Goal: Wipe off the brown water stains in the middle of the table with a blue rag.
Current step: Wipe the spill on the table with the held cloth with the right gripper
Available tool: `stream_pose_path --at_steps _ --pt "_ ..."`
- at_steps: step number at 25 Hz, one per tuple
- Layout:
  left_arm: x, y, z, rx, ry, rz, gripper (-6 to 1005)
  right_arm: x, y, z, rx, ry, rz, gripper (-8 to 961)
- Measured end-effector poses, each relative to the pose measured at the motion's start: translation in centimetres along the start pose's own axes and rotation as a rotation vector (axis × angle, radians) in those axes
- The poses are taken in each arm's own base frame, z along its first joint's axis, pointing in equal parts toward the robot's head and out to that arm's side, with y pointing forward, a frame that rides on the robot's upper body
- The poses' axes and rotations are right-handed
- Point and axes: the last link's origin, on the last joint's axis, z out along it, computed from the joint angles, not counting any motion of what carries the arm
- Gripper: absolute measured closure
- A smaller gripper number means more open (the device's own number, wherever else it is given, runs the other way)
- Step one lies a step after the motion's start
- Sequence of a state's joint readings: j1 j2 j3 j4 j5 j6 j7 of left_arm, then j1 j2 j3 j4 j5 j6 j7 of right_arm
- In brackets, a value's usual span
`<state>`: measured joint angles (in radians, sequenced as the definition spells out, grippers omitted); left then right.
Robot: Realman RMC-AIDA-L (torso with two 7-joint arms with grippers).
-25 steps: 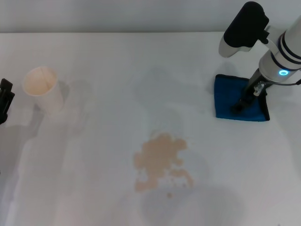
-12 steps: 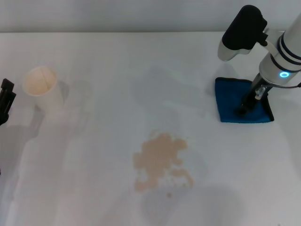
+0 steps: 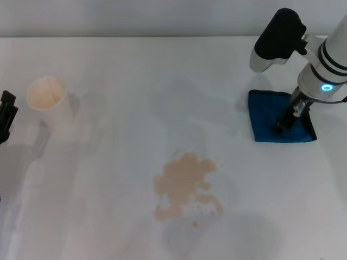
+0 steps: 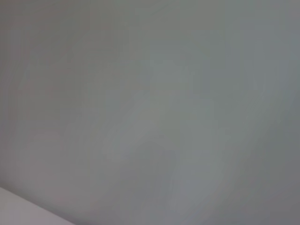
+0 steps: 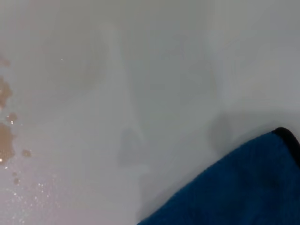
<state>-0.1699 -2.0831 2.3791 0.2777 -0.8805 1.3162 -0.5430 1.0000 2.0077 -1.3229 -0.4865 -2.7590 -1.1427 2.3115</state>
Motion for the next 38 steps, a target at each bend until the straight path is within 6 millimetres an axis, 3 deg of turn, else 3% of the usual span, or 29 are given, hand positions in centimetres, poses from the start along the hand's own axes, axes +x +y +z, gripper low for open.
stream_pose_path --at_steps 2,7,13,28,38 --pt "0.0 0.0 0.0 0.0 0.001 0.0 123 0.0 0.0 0.0 0.0 0.002 -0.001 539" --pt "0.1 0.0 0.0 -0.002 0.003 0.0 123 0.0 -0.1 -0.1 0.012 0.01 -0.012 756" --pt "0.2 0.1 0.2 -0.007 0.007 0.001 124 -0.3 0.0 -0.3 0.018 0.014 -0.031 907" --pt "0.4 0.1 0.5 -0.012 0.017 0.002 123 -2.3 3.6 -0.6 -0.094 -0.019 -0.134 929" --pt "0.6 0.3 1.0 -0.019 0.026 0.002 124 -3.6 7.6 -0.5 -0.204 -0.059 -0.243 931"
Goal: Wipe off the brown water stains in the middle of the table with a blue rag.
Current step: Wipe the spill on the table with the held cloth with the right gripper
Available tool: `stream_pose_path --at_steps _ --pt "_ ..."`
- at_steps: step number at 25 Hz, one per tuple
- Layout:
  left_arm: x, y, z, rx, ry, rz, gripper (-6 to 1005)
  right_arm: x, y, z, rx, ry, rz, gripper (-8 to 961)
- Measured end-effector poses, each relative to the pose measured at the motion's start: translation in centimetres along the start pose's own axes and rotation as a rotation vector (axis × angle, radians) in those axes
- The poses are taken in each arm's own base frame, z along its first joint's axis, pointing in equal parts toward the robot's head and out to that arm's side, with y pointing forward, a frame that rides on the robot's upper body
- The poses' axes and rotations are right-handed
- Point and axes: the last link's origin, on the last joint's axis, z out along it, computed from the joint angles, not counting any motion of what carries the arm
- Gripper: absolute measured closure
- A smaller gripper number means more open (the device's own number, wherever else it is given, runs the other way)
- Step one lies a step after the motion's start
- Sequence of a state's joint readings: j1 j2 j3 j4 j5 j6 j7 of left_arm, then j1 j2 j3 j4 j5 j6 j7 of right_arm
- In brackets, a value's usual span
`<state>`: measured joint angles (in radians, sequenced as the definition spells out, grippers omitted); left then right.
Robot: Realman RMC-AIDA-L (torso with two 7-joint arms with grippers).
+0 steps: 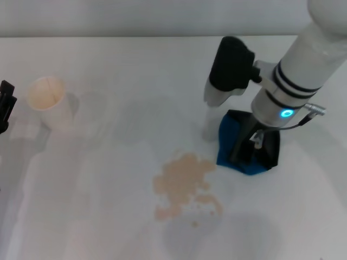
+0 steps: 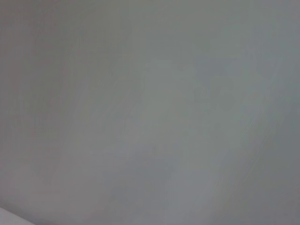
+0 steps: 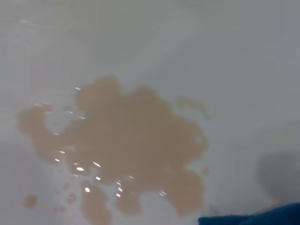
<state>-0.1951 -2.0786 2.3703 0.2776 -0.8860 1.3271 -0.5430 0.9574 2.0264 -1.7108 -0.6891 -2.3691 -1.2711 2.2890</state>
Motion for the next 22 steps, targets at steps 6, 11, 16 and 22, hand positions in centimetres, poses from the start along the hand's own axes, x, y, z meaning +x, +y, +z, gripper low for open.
stream_pose_path --at_steps 6,11,16,22 --pt "0.1 0.2 0.4 -0.01 0.004 0.001 123 -0.3 -0.2 -0.1 0.018 -0.018 -0.01 930" --pt "0.1 0.2 0.5 -0.012 0.005 0.001 123 -0.4 0.1 -0.1 0.011 -0.016 -0.022 930" --pt "0.1 0.2 0.5 -0.012 0.005 0.001 124 -1.6 1.8 0.3 -0.036 -0.038 -0.067 932" --pt "0.1 0.2 0.5 -0.012 0.005 0.001 124 -2.7 3.8 0.6 -0.089 -0.07 -0.123 932"
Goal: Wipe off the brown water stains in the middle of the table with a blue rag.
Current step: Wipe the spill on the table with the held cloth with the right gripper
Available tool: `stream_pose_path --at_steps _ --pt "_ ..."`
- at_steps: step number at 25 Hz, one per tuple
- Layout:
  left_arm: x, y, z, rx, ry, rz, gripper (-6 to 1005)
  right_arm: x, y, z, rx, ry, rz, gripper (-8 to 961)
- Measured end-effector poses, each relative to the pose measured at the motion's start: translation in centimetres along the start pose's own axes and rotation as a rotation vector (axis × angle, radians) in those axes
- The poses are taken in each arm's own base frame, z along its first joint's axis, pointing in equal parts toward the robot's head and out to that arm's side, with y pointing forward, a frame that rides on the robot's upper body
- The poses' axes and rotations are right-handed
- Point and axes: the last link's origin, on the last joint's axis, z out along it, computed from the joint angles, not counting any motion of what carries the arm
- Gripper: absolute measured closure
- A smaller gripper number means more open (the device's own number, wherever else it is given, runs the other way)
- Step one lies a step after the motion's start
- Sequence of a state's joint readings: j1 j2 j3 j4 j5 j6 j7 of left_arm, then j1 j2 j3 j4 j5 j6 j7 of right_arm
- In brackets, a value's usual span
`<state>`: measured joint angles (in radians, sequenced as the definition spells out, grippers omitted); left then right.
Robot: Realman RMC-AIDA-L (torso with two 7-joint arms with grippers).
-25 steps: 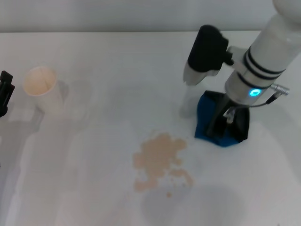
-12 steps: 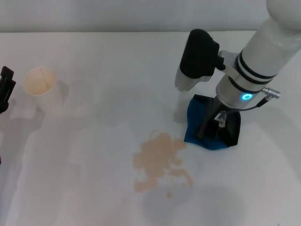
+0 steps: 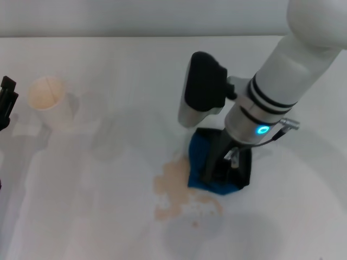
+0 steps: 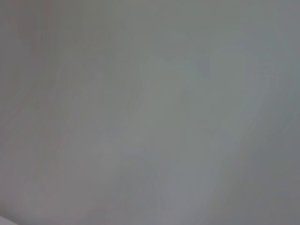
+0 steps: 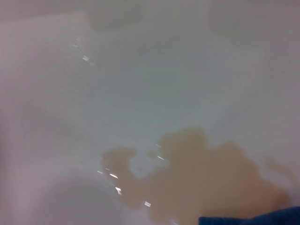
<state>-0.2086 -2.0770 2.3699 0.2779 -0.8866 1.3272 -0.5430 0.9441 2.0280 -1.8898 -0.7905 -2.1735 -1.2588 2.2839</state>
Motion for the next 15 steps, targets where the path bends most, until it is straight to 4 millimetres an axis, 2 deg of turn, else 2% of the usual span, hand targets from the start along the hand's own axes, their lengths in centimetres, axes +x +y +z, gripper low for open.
stream_pose_path --at_steps 8,15 --pt "0.0 0.0 0.0 -0.001 0.001 -0.001 124 -0.8 3.1 1.3 -0.11 -0.011 -0.073 933" --pt "0.1 0.2 0.4 -0.013 0.002 0.002 123 -0.9 5.5 1.3 -0.256 -0.033 -0.167 933"
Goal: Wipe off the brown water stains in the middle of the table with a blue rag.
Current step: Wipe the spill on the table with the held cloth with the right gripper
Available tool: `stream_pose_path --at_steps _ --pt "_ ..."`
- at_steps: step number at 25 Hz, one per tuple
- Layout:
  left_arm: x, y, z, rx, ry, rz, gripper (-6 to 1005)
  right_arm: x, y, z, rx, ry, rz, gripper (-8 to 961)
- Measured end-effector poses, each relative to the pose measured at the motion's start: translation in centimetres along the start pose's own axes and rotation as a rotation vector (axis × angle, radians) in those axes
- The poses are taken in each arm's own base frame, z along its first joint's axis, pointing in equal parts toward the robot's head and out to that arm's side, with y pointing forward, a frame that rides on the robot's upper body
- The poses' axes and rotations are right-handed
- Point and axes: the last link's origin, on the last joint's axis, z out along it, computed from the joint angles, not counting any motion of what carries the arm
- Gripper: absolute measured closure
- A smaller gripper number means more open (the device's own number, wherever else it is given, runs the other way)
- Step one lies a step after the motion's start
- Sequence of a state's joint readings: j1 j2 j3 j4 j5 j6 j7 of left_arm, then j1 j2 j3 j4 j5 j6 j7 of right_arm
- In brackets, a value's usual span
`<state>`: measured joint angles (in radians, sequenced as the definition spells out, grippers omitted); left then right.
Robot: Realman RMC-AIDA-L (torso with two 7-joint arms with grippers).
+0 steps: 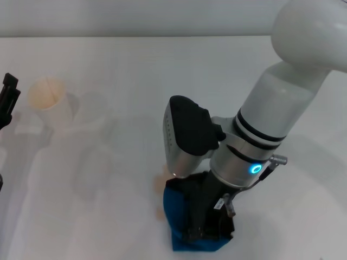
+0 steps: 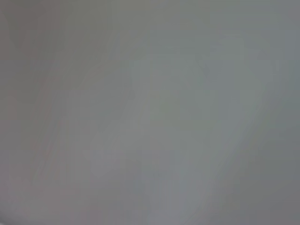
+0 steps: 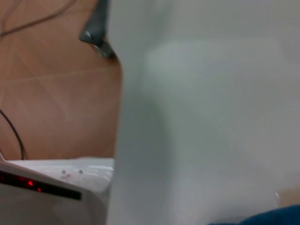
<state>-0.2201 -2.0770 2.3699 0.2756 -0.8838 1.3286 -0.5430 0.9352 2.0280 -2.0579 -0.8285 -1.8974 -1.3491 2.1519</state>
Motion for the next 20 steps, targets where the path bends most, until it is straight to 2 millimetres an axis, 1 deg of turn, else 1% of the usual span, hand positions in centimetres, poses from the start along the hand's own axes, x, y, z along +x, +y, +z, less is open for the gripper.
stream_pose_path --at_steps 3,12,20 --pt "0.0 0.2 0.3 -0.009 0.0 0.001 123 -0.3 0.1 0.2 -0.006 -0.034 -0.023 933" --pt "0.0 0.3 0.4 -0.016 -0.002 0.004 124 0.9 -1.9 1.6 0.136 -0.089 0.028 933" --pt "0.0 0.2 0.5 -0.014 0.0 0.003 123 0.8 -3.2 1.7 0.232 -0.145 0.04 934"
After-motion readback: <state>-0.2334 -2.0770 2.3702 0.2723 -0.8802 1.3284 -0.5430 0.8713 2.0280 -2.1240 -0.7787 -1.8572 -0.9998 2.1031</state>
